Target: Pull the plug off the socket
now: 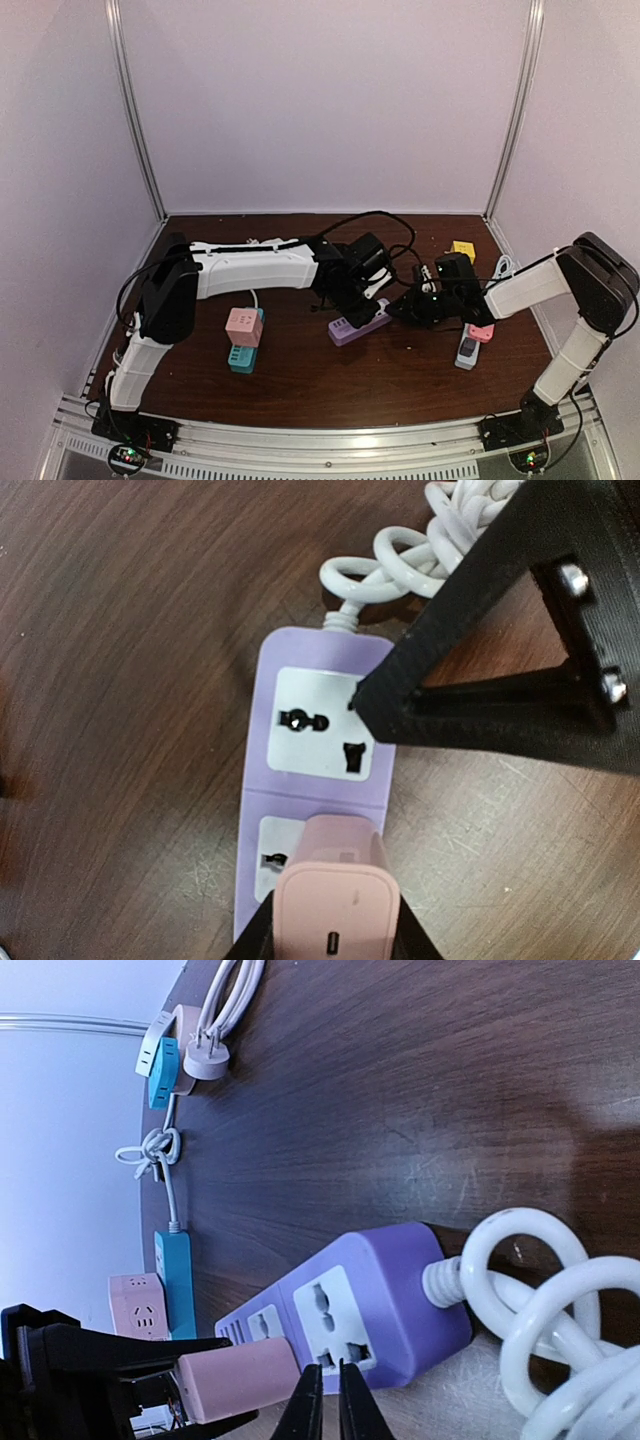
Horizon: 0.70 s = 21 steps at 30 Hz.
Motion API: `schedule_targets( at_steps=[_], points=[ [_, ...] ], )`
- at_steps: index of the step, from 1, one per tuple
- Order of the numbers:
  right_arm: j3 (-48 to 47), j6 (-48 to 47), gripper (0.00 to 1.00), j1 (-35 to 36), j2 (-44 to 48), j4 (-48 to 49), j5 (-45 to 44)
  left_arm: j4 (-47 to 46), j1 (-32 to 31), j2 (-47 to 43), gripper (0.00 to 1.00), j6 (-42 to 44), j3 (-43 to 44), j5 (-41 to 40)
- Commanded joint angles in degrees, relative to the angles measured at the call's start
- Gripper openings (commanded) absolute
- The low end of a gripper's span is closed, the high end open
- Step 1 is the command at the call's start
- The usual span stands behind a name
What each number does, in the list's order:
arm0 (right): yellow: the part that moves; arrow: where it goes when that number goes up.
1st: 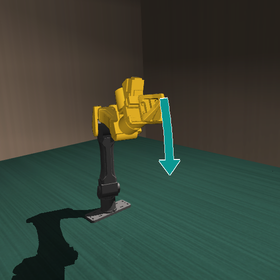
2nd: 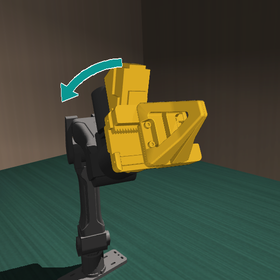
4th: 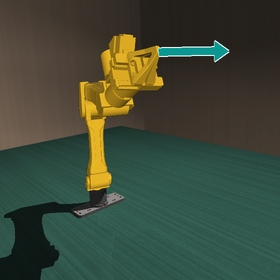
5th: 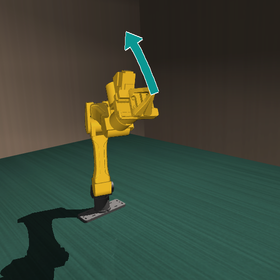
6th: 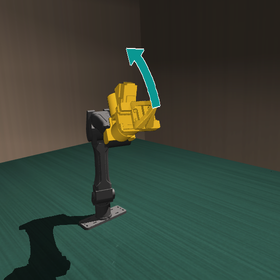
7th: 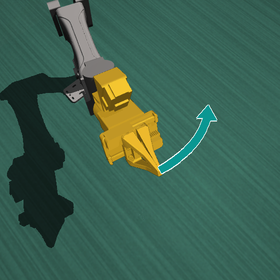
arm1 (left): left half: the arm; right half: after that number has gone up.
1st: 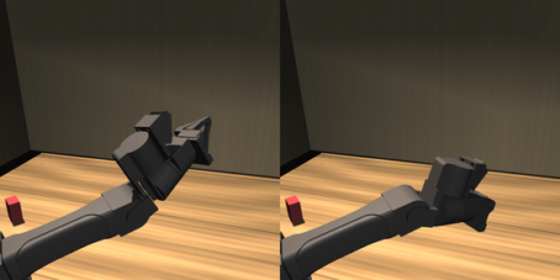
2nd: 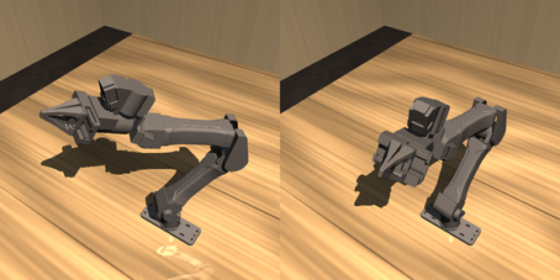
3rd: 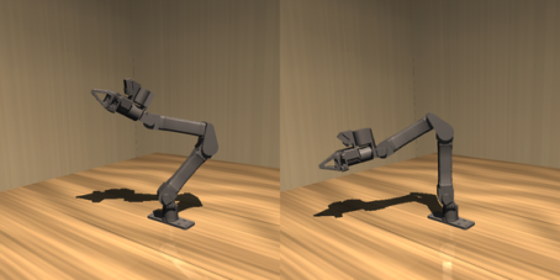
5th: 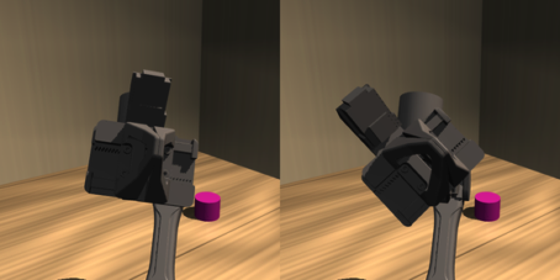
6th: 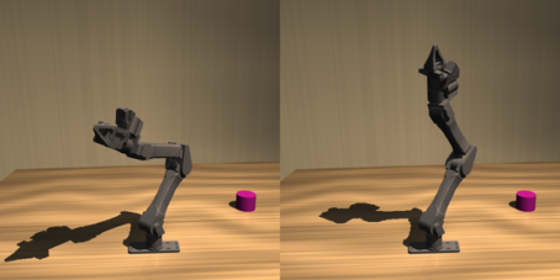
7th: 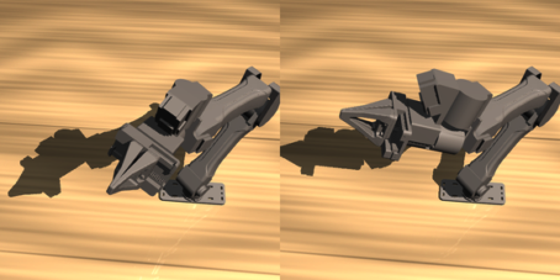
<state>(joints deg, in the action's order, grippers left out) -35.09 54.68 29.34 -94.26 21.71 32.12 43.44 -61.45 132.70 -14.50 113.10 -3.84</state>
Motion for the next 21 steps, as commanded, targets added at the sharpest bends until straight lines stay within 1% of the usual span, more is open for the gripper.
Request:
schedule_targets(
  at_steps=[1,6,9,15,18,21],
  points=[
    [-1.12,2.40,0.06,1.39,-1.72,4.88,-0.67,-2.49,0.19,-0.03,0.07,-1.24,0.11,0.83],
    [-0.96,4.74,0.00,1.72,-4.94,8.58,-0.37,-2.57,0.25,-0.08,0.05,-1.25,0.22,1.47],
    [-1.11,5.26,0.00,2.09,-6.28,8.95,-0.68,-2.62,0.19,-0.07,0.04,-1.19,0.24,1.41],
    [-1.44,3.90,0.00,2.67,-7.26,4.77,-2.97,-2.82,0.10,-0.64,0.03,-0.02,0.71,0.96],
    [-1.74,2.55,0.00,3.17,-7.35,1.76,-4.68,-2.81,0.10,-0.69,0.03,0.63,2.21,0.23],
    [-1.20,2.39,0.00,3.25,-7.95,1.39,-5.16,-2.52,0.23,-0.61,0.03,1.09,3.92,0.17]
  ],
)
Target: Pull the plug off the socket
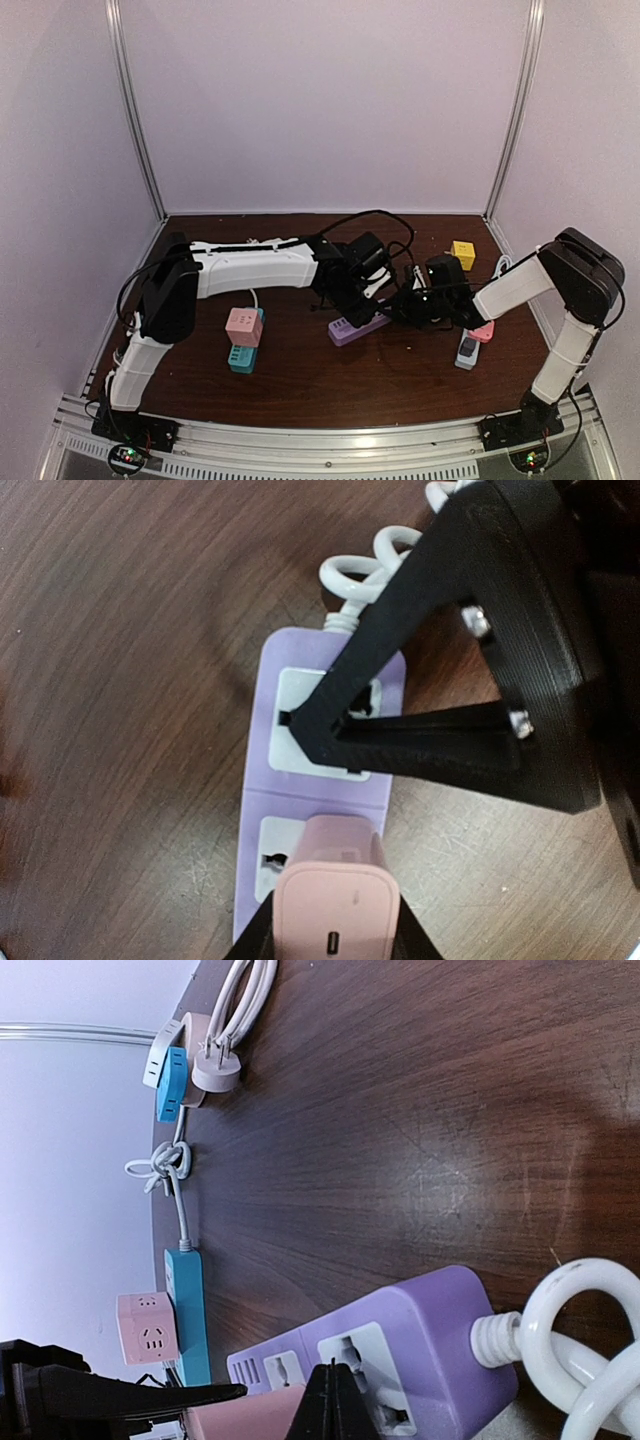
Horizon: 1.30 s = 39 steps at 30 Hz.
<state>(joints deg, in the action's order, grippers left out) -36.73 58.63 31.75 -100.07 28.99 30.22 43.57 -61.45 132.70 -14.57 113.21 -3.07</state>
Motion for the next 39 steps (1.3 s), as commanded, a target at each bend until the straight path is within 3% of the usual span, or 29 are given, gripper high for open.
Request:
schedule_targets(
  at_steps=[1,11,24,31,39],
  points=[
    [0.62,-1.59,0.00,0.91,-2.30,-5.88,-3.38,-2.54,0.35,-0.54,0.03,1.16,4.28,-0.08],
    [1.73,-1.33,0.00,1.02,-3.39,-4.63,-3.52,-1.38,1.60,-1.22,0.03,2.09,5.79,1.78],
    [-1.28,-3.22,0.00,1.07,-0.16,-7.84,-3.79,-2.47,1.94,-9.88,0.01,0.68,-2.16,-3.69],
    [-4.83,-5.84,0.00,1.18,3.85,-10.38,-4.34,-7.05,5.88,-19.09,0.01,-3.70,-13.29,-6.06],
    [-11.03,-11.92,0.10,2.12,9.06,-18.69,-7.98,-12.83,14.15,-34.49,0.01,-12.30,-31.10,-11.87]
  ],
)
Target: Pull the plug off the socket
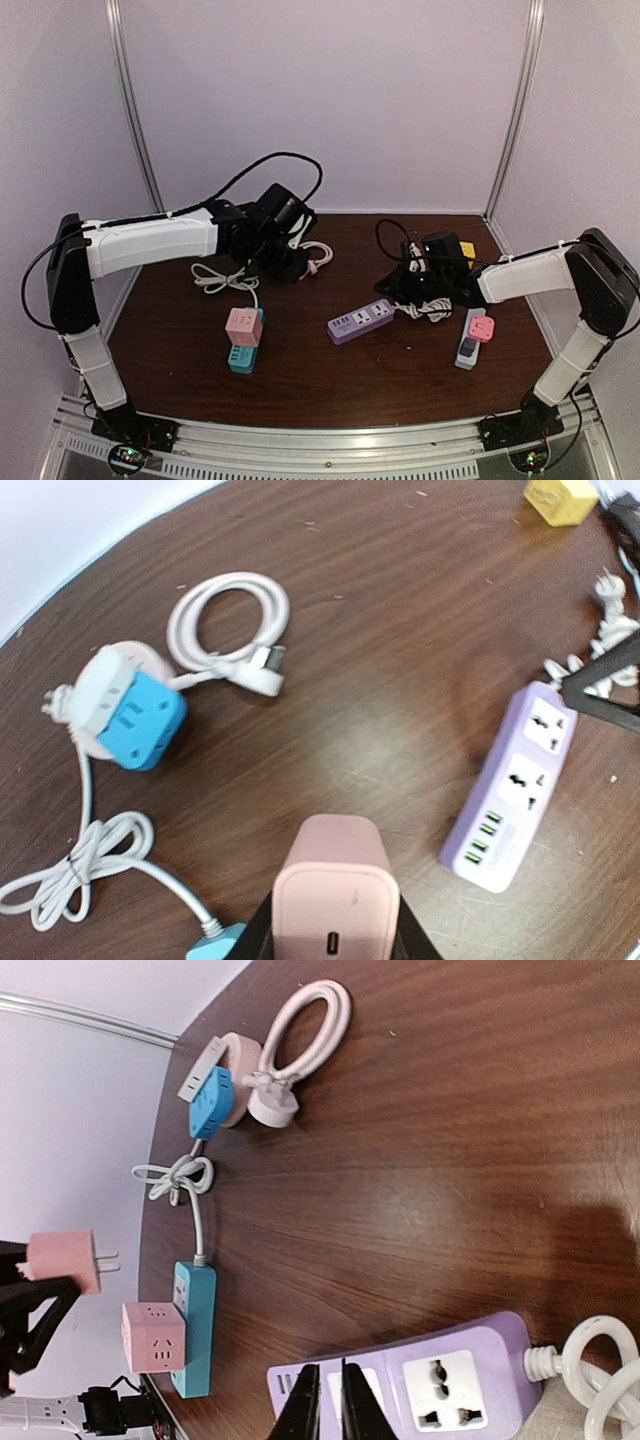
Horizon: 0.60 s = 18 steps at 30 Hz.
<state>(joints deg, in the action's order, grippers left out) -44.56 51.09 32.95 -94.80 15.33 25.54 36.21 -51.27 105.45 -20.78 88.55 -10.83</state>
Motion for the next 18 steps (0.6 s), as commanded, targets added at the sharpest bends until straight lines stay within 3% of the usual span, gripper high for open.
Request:
schedule_targets(
  at_steps=[1,6,11,18],
  points=[
    [-3.73,-5.16,0.12,1.01,4.50,-5.97,-3.80,-6.04,5.36,-9.60,0.02,-7.56,-9.05,-4.61],
    [-5.69,-8.73,0.33,1.18,8.34,-9.77,-6.13,-9.54,13.98,-22.02,0.05,-16.23,-23.20,-6.16],
    [-7.99,-12.00,0.56,1.51,11.17,-13.38,-7.73,-14.18,22.71,-32.23,0.07,-22.78,-36.89,-2.73],
    [-9.34,-12.99,0.67,1.62,12.51,-13.97,-6.87,-24.50,35.31,-42.88,0.13,-27.60,-53.19,8.09]
  ],
)
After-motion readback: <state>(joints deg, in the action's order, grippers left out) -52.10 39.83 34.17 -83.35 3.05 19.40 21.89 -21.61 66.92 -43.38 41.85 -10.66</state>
